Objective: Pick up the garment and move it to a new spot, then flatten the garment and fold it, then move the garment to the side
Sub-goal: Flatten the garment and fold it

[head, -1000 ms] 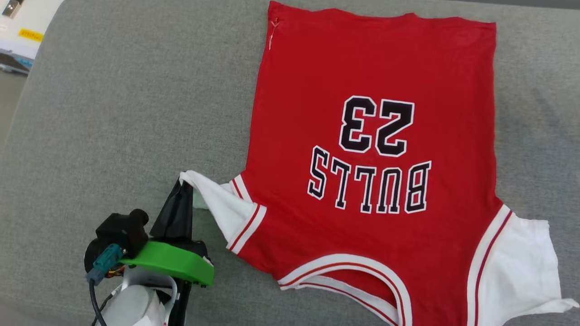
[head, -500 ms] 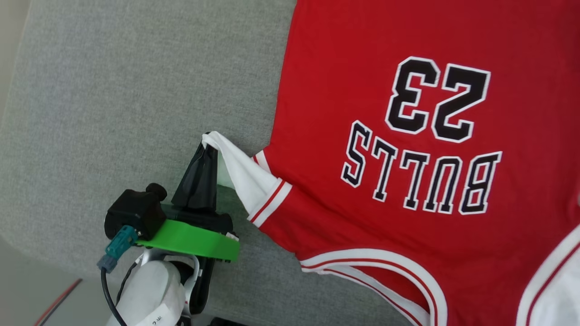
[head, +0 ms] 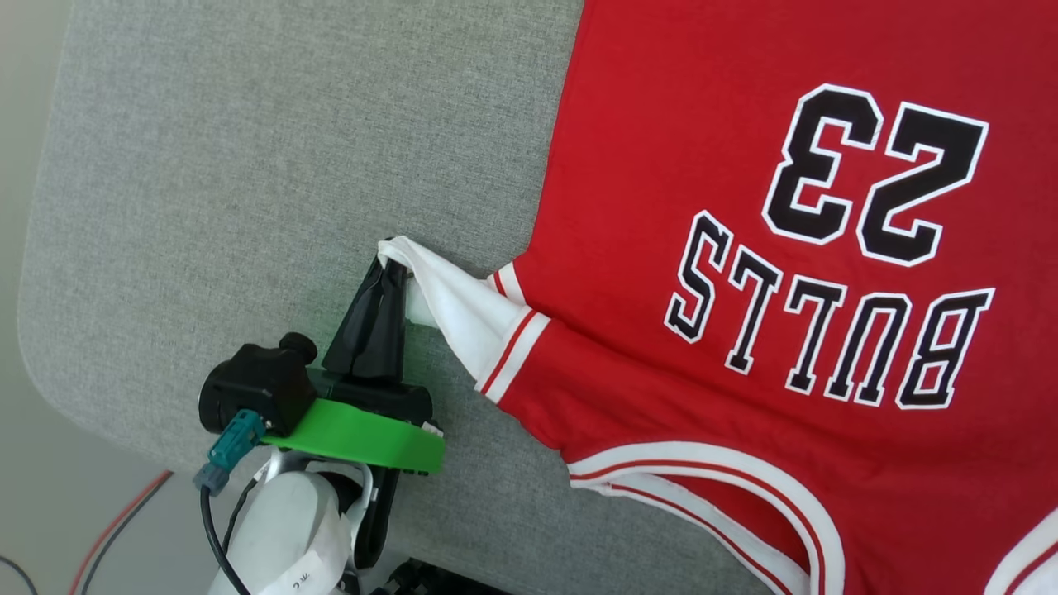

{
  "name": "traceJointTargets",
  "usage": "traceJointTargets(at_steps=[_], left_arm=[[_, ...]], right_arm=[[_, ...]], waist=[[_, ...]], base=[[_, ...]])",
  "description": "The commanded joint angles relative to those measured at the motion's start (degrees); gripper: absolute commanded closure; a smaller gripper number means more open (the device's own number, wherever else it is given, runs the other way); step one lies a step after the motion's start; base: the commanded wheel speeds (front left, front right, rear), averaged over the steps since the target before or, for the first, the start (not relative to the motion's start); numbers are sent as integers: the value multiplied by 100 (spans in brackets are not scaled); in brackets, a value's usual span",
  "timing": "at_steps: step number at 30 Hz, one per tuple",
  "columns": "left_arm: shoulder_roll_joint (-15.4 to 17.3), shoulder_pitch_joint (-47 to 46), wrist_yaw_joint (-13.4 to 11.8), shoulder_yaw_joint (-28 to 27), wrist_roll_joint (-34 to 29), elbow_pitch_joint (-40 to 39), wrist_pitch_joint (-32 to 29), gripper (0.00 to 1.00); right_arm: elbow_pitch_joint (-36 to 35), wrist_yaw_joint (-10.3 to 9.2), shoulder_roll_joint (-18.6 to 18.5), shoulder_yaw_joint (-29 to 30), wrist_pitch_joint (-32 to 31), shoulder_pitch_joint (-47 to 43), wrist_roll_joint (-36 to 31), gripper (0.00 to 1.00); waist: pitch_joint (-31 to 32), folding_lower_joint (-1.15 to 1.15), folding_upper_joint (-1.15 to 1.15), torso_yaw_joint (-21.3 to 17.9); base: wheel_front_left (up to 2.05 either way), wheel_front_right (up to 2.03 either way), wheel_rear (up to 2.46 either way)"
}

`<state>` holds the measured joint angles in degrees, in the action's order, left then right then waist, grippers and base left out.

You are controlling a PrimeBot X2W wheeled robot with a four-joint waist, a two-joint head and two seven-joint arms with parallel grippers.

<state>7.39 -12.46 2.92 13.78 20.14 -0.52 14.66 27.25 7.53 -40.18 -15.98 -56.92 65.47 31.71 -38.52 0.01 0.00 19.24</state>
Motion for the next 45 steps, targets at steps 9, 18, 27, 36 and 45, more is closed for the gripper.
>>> traceJointTargets(at_steps=[9, 18, 27, 36, 45], left_arm=[[-6, 235, 107, -256, -190, 284, 34, 100], [91, 650, 52, -409, -215, 463, 34, 100], [279, 1151, -110, -612, -146, 471, -9, 100], [419, 1479, -194, -682, -87, 424, -144, 100], [481, 1636, -261, -732, -28, 438, -168, 100]], right_arm=[[-342, -4, -182, -720, 820, -436, 405, 100], [-1323, -4, -1082, -1028, 1901, -1640, 1219, 100], [-1883, -4, -1190, -310, 2861, -3574, 1458, 100], [-2609, -4, -688, 863, 3029, -5748, 1130, 100], [-3169, -4, 305, 1853, 2478, -7799, 866, 100]], waist=[[951, -1, 0, -417], [1699, -1, 0, -777], [2272, -1, 0, -1287], [2666, -1, 0, -1562], [2791, -1, 0, -1729]], base=[[0, 0, 0], [0, 0, 0], [0, 0, 0], [0, 0, 0], [0, 0, 0]])
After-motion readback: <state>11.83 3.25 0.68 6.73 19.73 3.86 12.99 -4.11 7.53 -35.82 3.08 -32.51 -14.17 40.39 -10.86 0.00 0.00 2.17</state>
